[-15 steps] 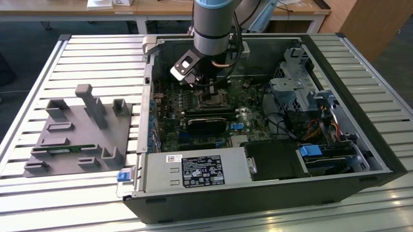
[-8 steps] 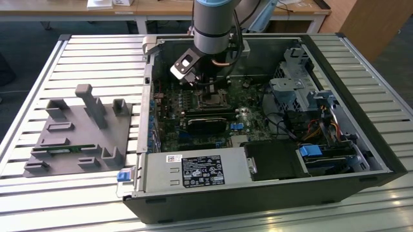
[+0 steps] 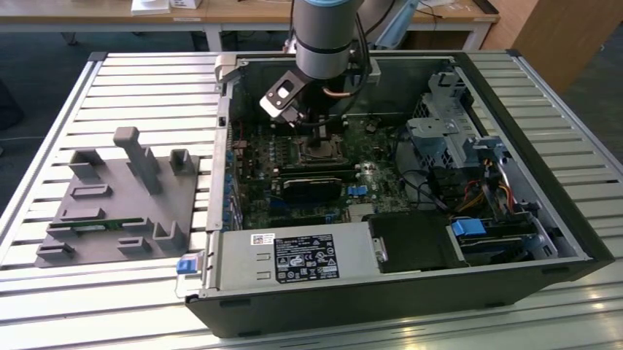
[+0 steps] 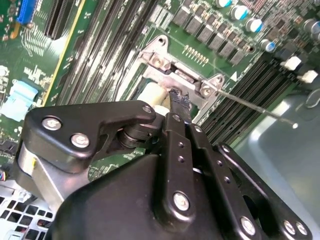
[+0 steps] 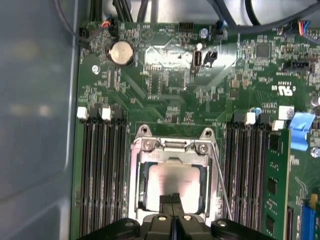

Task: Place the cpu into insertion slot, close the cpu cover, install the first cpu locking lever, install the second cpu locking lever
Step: 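Close the cpu cover, then install the first cpu locking lever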

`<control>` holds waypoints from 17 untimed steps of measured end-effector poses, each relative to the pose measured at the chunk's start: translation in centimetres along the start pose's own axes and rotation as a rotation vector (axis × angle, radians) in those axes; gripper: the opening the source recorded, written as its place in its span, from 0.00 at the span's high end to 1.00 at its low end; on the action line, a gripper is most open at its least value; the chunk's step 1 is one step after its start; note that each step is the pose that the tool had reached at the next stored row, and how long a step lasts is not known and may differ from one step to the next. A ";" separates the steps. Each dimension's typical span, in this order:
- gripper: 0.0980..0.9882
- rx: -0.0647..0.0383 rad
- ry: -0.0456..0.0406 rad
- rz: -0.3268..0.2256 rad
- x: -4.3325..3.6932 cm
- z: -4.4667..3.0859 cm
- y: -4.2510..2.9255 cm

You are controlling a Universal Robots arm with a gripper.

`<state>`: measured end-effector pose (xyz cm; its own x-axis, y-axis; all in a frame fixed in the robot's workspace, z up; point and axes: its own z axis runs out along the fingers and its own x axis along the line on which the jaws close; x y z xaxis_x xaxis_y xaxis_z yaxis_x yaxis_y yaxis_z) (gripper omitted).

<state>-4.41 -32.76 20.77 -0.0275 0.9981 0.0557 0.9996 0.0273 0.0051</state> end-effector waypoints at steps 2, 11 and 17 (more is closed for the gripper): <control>0.99 0.000 -0.0001 0.000 -0.01 0.00 0.30; 0.99 0.000 0.0021 0.000 -0.02 0.01 1.05; 0.99 0.000 0.0042 0.000 -0.03 0.00 1.06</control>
<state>-3.35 -32.76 20.77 -0.0275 0.9978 0.0598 0.9996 0.0273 0.0050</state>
